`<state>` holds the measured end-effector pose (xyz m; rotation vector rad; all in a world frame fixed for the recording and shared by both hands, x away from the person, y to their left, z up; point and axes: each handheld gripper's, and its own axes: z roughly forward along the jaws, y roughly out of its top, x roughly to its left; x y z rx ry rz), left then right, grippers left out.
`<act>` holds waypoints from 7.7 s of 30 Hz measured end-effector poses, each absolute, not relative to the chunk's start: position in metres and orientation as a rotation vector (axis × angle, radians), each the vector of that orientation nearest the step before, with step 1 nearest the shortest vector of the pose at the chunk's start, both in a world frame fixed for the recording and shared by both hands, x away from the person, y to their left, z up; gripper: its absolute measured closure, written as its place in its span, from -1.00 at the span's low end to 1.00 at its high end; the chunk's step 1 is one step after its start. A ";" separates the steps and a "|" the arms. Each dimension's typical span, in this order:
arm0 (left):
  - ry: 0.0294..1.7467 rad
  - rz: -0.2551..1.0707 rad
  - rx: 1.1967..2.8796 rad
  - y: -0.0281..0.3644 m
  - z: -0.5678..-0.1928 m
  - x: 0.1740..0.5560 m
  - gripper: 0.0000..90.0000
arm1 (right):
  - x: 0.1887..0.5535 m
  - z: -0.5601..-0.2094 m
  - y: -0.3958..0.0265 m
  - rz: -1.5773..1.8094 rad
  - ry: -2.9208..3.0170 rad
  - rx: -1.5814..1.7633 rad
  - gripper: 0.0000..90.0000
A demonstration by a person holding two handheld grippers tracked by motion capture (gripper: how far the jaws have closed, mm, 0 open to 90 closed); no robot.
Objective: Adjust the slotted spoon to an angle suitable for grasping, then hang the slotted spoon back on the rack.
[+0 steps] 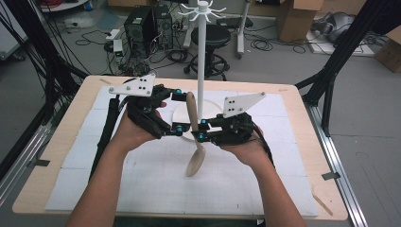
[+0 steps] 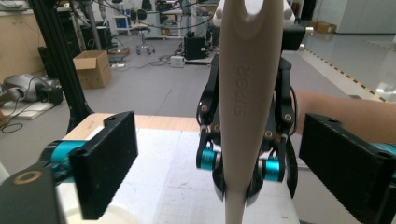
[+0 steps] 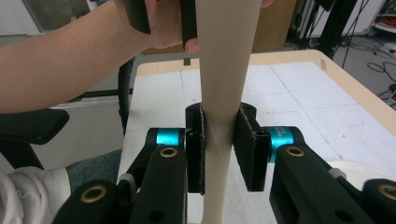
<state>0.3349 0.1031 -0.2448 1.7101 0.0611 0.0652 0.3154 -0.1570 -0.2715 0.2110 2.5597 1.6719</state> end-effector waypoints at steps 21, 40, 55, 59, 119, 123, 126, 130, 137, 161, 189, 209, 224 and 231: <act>0.009 -0.019 1.714 0.099 -0.246 0.337 0.04 | 0.316 -0.272 -0.153 1.671 2.564 0.205 0.68; -0.011 -0.011 1.709 0.101 -0.243 0.337 0.50 | 0.316 -0.272 -0.153 1.681 2.566 0.201 0.68; -0.016 0.092 1.754 0.095 -0.238 0.326 0.52 | 0.315 -0.270 -0.158 1.746 2.520 0.234 0.44; -0.006 0.096 1.764 0.098 -0.235 0.327 0.52 | 0.314 -0.269 -0.163 1.750 2.514 0.261 0.37; 0.198 0.181 1.723 0.175 -0.216 0.332 0.52 | 0.289 -0.298 -0.265 1.645 2.188 0.639 -0.56; 0.204 0.189 1.721 0.179 -0.216 0.332 0.51 | 0.289 -0.297 -0.267 1.660 2.169 0.644 -0.57; 0.206 0.187 1.715 0.180 -0.216 0.332 0.52 | 0.288 -0.296 -0.269 1.664 2.156 0.650 -0.58; 0.201 0.183 1.716 0.178 -0.218 0.333 0.52 | 0.288 -0.298 -0.272 1.663 2.150 0.659 -0.58; 0.215 0.198 1.709 0.179 -0.218 0.334 0.52 | 0.289 -0.299 -0.271 1.666 2.156 0.666 -0.58; 0.281 0.238 1.755 0.161 -0.177 0.385 0.52 | 0.289 -0.304 -0.267 1.672 2.187 0.659 -0.58; 0.334 0.273 1.830 0.122 -0.148 0.428 0.52 | 0.290 -0.308 -0.273 1.684 2.187 0.683 -0.57; 0.369 0.317 1.883 0.099 -0.139 0.436 0.52 | 0.292 -0.310 -0.275 1.697 2.189 0.691 -0.57; 0.401 0.342 1.905 0.098 -0.139 0.439 0.52 | 0.293 -0.311 -0.274 1.700 2.191 0.688 -0.57; 0.422 0.350 1.902 0.107 -0.138 0.440 0.52 | 0.292 -0.310 -0.275 1.705 2.191 0.688 -0.57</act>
